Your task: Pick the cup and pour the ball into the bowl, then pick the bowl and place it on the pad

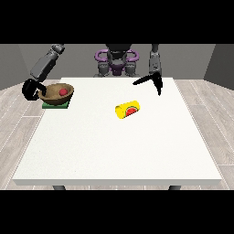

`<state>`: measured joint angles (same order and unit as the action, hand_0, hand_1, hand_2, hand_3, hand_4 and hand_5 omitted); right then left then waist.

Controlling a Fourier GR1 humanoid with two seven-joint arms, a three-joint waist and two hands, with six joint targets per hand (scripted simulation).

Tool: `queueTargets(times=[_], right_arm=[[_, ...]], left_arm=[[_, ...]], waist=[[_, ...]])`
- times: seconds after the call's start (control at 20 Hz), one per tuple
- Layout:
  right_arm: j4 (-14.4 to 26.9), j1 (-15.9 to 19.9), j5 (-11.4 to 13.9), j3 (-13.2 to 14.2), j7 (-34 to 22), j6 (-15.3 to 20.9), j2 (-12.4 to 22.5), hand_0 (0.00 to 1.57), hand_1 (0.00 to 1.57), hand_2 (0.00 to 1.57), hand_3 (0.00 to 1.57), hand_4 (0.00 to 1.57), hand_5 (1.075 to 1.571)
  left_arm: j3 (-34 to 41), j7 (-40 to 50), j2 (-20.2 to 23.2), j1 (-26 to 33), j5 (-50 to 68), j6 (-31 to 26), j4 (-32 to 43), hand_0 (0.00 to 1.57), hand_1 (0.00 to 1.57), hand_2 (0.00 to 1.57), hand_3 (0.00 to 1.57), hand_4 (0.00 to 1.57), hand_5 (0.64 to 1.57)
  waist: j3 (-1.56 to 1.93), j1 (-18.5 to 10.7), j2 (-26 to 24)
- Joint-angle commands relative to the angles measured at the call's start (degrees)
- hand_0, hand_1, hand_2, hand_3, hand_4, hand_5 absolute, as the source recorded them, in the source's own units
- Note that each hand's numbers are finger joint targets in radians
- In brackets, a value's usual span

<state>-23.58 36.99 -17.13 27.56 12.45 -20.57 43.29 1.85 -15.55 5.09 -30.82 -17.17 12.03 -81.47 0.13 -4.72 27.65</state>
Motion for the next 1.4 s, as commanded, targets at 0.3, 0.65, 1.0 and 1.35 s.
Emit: queueTargets(times=[0.3, 0.65, 1.0, 1.35], right_arm=[[5.7, 5.8, -2.3, 3.0, -0.7, -3.1, 4.4, 1.57, 1.57, 1.57, 0.0, 0.91, 1.568], [5.7, 3.4, -0.4, 0.4, -2.1, -4.1, 3.6, 1.57, 1.57, 1.57, 0.81, 0.74, 1.571], [5.0, 3.0, 4.3, -3.8, -0.5, 0.4, 1.1, 1.57, 1.57, 1.57, 1.11, 0.69, 1.565], [7.2, 3.0, 6.0, -3.0, -2.2, 5.4, 10.0, 0.36, 0.36, 0.51, 0.62, 0.0, 1.506]], left_arm=[[-2.6, 3.7, -0.8, 4.0, -1.9, 1.0, -10.5, 0.0, 0.0, 0.0, 0.0, 0.0, 1.564], [-1.1, 4.9, -1.0, 5.5, -0.2, 0.3, -9.3, 0.0, 0.0, 0.0, 0.0, 0.0, 1.566], [-0.5, 10.8, 1.8, 1.7, 1.2, -3.9, -11.9, 0.0, 0.0, 0.0, 0.0, 0.0, 1.565], [-2.3, 9.6, 0.8, 5.8, 0.5, -3.0, -18.3, 0.0, 0.0, 0.0, 0.0, 0.0, 1.565]], waist=[[-0.02, 1.0, 3.3], [-0.07, 2.3, -0.5], [-0.05, 0.7, -1.5], [-0.04, 0.3, 2.2]])
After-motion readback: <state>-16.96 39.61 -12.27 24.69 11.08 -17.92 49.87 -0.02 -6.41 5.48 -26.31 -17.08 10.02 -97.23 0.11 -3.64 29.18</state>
